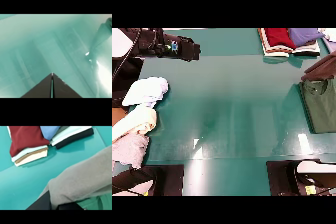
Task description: Fold the shirts.
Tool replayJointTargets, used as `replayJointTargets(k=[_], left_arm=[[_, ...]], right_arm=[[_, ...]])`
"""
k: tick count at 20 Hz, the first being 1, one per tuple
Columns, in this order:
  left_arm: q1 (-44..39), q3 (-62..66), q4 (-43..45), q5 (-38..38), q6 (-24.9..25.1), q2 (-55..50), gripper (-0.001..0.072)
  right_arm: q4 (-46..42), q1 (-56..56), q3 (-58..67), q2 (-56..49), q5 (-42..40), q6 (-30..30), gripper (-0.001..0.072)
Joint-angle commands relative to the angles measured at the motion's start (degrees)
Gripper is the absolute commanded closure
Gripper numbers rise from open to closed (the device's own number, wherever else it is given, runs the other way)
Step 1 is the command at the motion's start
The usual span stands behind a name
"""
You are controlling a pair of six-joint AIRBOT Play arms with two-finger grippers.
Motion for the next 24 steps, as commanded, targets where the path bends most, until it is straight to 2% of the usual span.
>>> replayJointTargets(k=[1, 3, 6, 11, 12, 14, 15, 16, 18, 20, 24], left_arm=[[0.0, 0.0, 0.0, -1.8, 0.0, 0.0, 0.0680], [0.0, 0.0, 0.0, -3.0, 0.0, 0.0, 0.0680], [0.0, 0.0, 0.1, -3.8, 0.1, 0.0, 0.0680], [0.0, 0.0, 0.0, -3.7, 0.4, 0.0, 0.0681], [0.0, 0.0, 0.0, -3.6, 0.5, 0.0, 0.0680], [0.0, 0.0, 0.0, -3.7, 0.4, 0.0, 0.0680], [0.0, 0.0, 0.0, -3.6, 0.4, 0.0, 0.0680], [0.0, 0.0, 0.0, -3.6, 0.4, 0.0, 0.0680], [0.0, 0.0, 0.0, -3.6, 0.4, 0.0, 0.0680], [0.0, 0.0, 0.0, -3.3, 0.4, 0.0, 0.0680], [0.0, 0.0, 0.0, -2.6, 0.4, 0.0, 0.0680]], right_arm=[[-0.3, -2.0, -0.6, 1.6, 5.2, 0.0, 0.0694], [-0.4, -4.3, -6.7, 5.2, 5.9, 0.0, 0.0694], [-6.3, -7.3, -18.1, 12.1, 6.4, 0.1, 0.0694], [-10.8, -13.2, -40.8, 23.1, 6.9, 0.0, 0.0689], [-10.9, -14.6, -45.0, 24.9, 6.9, -0.1, 0.0621], [-12.4, -17.0, -51.2, 27.6, 6.4, -0.6, 0.0312], [-14.3, -18.0, -53.1, 28.6, 6.4, -0.6, 0.0193], [-15.3, -18.9, -53.8, 29.2, 7.0, -0.6, 0.0141], [-13.9, -19.5, -51.8, 30.3, 7.4, -0.6, 0.0137], [-8.9, -17.2, -47.2, 30.9, 5.9, -0.6, 0.0138], [4.9, -3.8, -37.9, 30.9, 5.3, -0.6, 0.0138]])
